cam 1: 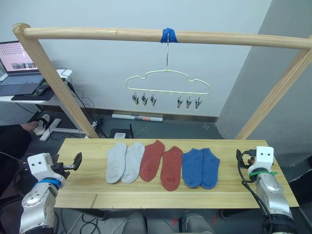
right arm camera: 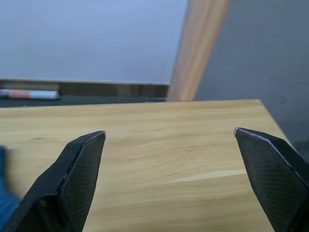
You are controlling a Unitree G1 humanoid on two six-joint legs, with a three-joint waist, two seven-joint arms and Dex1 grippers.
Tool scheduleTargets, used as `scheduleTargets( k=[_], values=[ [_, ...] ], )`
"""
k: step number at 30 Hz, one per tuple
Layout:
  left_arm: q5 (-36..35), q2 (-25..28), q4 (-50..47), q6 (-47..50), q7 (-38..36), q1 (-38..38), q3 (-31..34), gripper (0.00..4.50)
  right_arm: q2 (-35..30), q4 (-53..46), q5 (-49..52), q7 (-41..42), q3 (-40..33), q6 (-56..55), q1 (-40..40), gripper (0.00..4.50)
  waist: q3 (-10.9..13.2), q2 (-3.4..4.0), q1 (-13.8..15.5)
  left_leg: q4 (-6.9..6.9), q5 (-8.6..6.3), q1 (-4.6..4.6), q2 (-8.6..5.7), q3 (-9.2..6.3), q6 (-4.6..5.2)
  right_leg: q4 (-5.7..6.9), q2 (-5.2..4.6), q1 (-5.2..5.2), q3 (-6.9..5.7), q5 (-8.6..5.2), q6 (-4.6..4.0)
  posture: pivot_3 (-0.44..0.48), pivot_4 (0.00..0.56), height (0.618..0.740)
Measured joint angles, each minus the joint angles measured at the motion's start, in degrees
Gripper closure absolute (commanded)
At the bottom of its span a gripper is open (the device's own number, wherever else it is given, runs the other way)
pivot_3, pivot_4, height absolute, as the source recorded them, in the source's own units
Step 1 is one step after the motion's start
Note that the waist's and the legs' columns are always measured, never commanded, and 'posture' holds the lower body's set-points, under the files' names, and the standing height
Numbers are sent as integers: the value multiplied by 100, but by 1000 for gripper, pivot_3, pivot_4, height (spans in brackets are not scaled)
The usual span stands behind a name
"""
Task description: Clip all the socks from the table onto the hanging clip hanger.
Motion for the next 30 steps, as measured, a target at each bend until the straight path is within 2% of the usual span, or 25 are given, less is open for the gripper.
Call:
scheduleTargets(
  k=[4, 10, 11, 14, 18, 23, 30],
  values=[
    [-165, 51, -1087, 474, -205, -24, -138, 9, -244, -1114, 427, 818, 287, 650, 123, 0, 86, 9, -4, 0, 0, -2, -2, -1, 0, 0, -1, -1, -1, -1, 0, 22, 145, 740],
    [-163, 22, -1765, 959, -296, -1016, -762, 9, -661, -2735, 1517, 2327, 1032, 1765, -101, 0, 166, -20, -14, 1, 0, -10, -4, -14, -1, -4, 1, 1, -14, -1, 4, -8, 144, 740],
    [-160, -21, -1777, 986, -291, -1189, -843, 192, -664, -2910, 1695, 2454, 1134, 1934, -234, 0, 173, -23, -18, 2, 0, -15, -4, -14, -1, -7, 1, -4, -14, 0, 6, -13, 144, 740],
    [-151, -311, -1643, 1032, -308, -1938, -1151, 877, -456, -3324, 2215, 2647, 1419, 2453, -1022, 0, 192, -28, -93, 11, 0, -33, -4, -25, -1, -9, 4, -9, -23, 7, 18, -22, 143, 740],
    [-73, -453, -1329, 992, -351, -2415, -1355, 1998, -279, -3640, 2396, 2632, 1710, 2684, -1549, 0, 191, -29, -144, 12, 0, -51, -3, -43, -1, -32, 5, -8, -41, 8, 18, -33, 148, 740],
    [166, -620, -576, 794, -323, -2903, -1462, 1998, -79, -3539, 2206, 2592, 2073, 2748, -1781, 0, 192, -27, -139, 30, -8, -102, -3, -56, 3, -58, 1, -29, -59, 27, 1, -49, 152, 740],
    [359, -888, 332, 272, -329, -3401, -1518, 1998, 174, -3334, 1941, 2588, 2317, 2676, -2168, 0, 195, -25, -145, 38, -13, -107, -4, -59, 6, -75, -1, -21, -65, 33, 8, -61, 157, 740]
  ],
)
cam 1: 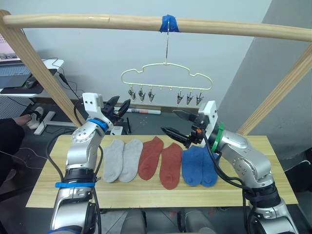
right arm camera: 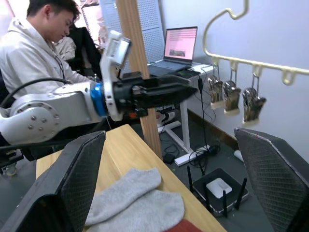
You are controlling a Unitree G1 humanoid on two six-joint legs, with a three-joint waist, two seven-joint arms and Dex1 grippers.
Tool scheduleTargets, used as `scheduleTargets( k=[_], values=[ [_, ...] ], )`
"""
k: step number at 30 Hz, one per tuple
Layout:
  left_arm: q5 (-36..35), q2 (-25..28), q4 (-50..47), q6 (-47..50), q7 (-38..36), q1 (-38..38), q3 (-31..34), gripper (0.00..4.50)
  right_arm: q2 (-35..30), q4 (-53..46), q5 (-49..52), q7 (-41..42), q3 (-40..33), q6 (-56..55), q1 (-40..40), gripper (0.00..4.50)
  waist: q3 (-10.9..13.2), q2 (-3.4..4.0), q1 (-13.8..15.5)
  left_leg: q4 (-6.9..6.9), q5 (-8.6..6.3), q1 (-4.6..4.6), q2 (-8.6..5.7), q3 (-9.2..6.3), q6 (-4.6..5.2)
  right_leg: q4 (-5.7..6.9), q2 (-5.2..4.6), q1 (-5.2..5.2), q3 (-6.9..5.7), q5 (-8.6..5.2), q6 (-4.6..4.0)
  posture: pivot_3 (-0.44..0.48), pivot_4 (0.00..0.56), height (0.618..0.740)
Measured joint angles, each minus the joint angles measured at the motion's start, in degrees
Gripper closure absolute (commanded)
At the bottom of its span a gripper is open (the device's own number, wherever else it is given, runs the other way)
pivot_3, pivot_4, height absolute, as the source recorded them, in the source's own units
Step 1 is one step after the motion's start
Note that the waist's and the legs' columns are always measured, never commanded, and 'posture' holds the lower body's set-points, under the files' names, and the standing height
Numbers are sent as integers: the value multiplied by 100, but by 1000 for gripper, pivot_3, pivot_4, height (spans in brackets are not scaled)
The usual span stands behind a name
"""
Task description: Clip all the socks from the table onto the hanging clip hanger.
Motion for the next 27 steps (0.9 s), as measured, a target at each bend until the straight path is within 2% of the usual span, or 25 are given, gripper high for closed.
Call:
scheduleTargets(
  k=[14, 27],
  values=[
    [300, -274, 1417, -905, -53, -719, -9, 1998, 210, 94, -176, -26, 48, -25, -240, 0, 3, 1, -18, 2, 0, -2, 0, -7, 0, -1, 0, 3, -8, 1, 2, -78, 156, 740],
    [336, -361, 1772, -1131, -140, -967, -8, 1998, 249, 128, -216, -28, 47, -24, -293, 0, 4, 1, -92, 4, 0, -5, 0, -10, 0, -2, 0, 4, -11, 2, 3, -86, 157, 740]
  ],
)
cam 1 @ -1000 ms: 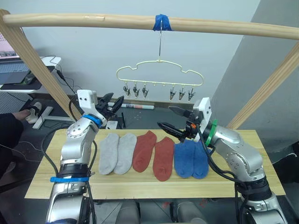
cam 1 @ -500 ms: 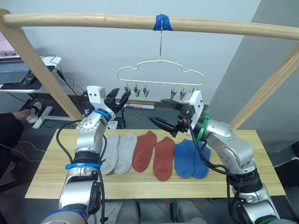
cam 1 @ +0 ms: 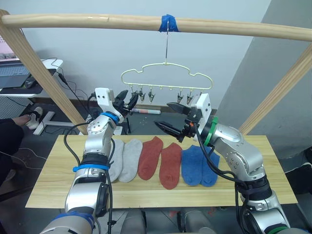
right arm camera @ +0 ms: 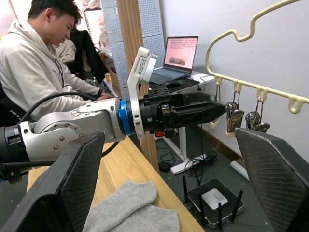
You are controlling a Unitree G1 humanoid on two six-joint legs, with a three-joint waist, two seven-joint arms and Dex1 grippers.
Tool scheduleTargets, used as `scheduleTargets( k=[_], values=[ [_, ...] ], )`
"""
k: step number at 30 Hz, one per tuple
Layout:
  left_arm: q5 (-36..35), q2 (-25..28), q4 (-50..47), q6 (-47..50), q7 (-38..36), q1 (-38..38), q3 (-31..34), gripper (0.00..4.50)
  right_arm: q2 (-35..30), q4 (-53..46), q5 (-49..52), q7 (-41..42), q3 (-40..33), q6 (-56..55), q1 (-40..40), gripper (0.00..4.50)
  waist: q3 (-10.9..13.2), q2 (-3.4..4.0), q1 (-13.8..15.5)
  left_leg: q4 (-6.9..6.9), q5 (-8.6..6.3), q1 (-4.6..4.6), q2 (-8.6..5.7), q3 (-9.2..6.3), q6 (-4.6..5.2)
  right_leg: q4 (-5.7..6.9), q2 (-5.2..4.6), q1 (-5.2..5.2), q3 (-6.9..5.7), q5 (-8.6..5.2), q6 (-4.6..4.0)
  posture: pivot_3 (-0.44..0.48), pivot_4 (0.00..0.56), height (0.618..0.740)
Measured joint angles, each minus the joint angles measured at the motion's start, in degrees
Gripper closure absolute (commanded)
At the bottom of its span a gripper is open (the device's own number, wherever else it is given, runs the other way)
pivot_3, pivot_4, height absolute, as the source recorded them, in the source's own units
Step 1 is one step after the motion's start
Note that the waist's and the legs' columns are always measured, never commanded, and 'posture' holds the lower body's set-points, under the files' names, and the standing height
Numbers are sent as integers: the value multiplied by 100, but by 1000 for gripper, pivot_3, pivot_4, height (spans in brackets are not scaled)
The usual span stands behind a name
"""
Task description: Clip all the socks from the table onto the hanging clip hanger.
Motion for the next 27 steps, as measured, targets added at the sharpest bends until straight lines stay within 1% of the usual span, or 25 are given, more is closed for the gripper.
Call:
scheduleTargets(
  k=[9, 27],
  values=[
    [1, -8, -32, 1, 5, 160, 0, 1998, 1, 0, -4, -39, -2, 0, 0, 0, 9, 1, -64, 0, 0, 0, 0, -4, 0, 0, 0, 1, -3, -1, 1, -82, 159, 740],
    [53, -34, 37, -264, 233, -17, 12, 1998, 3, 0, -3, -45, -2, 7, -54, 0, 13, 1, -64, 0, 0, -3, 0, -8, 0, -1, 0, 1, -6, -1, 2, -85, 159, 740]
  ],
)
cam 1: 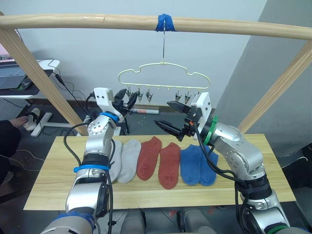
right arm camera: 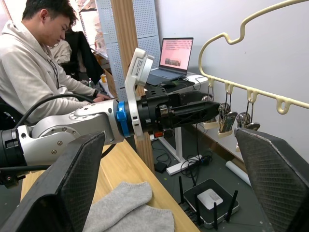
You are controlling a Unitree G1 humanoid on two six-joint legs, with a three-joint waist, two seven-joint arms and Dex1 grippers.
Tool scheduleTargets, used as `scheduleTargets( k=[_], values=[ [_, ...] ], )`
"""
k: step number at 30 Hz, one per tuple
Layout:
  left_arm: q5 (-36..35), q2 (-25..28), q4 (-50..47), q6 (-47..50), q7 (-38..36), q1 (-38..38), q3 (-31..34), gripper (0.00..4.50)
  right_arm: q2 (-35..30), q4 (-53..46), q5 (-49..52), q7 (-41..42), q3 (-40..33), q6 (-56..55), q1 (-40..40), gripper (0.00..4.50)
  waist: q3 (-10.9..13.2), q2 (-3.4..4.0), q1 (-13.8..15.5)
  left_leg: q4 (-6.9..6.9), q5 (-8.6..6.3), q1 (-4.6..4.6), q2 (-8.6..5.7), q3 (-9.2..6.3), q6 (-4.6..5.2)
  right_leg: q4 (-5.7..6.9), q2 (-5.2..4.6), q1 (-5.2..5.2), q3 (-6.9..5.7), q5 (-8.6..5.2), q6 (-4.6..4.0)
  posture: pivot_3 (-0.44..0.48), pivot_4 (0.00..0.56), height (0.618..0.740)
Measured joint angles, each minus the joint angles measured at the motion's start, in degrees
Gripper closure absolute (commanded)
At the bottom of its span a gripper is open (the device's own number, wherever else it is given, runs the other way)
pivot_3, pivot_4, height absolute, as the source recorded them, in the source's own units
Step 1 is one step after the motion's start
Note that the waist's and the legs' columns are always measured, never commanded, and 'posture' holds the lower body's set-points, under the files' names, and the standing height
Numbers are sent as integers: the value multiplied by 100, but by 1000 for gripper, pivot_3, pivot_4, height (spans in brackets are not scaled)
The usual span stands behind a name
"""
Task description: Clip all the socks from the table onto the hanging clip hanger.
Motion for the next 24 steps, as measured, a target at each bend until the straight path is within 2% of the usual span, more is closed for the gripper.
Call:
scheduleTargets(
  k=[1, 3, 8, 12, 18, 24],
  values=[
    [1, 0, 9, -20, -1, -2, 0, 1998, 0, 0, 0, 0, 0, 0, 0, 0, 0, 0, 0, 0, 0, 0, 0, 0, 0, 0, 0, 0, 0, 0, 0, -85, 159, 740],
    [1, 0, 19, -51, -10, -2, 0, 2345, 0, 0, 0, 0, 0, 0, 0, 0, 0, 0, 0, 0, 0, -1, 0, -1, 0, 0, 0, 0, -1, 0, 0, -86, 156, 740],
    [-7, -13, 20, -63, -74, -2, -1, 3672, -1, 0, 0, 0, 0, 10, 0, 0, 0, 0, 0, 0, 0, -1, 0, -2, 0, 0, 0, 0, -3, 0, 0, -84, 156, 740],
    [-26, -43, 18, -62, -83, -10, 0, 4387, -1, 0, 0, -3, 0, 24, 1, 0, 0, 0, 1, 0, 0, -2, 0, -3, 0, 0, 0, 0, -3, 0, 0, -81, 155, 740],
    [-18, 92, -218, 104, -97, 0, -10, 4487, -53, -35, -26, -273, -75, 156, 263, 0, 0, 0, 7, 0, 0, -8, 0, -12, 0, -1, 0, -1, -11, 1, -2, -64, 159, 740],
    [-17, 505, -1156, 830, -318, 441, -38, 4487, -814, 191, -731, -796, -226, 360, 1251, 0, 7, 11, 18, 0, 0, -8, -3, -13, -1, -2, -8, 2, -18, 0, 0, -56, 162, 740]
  ],
)
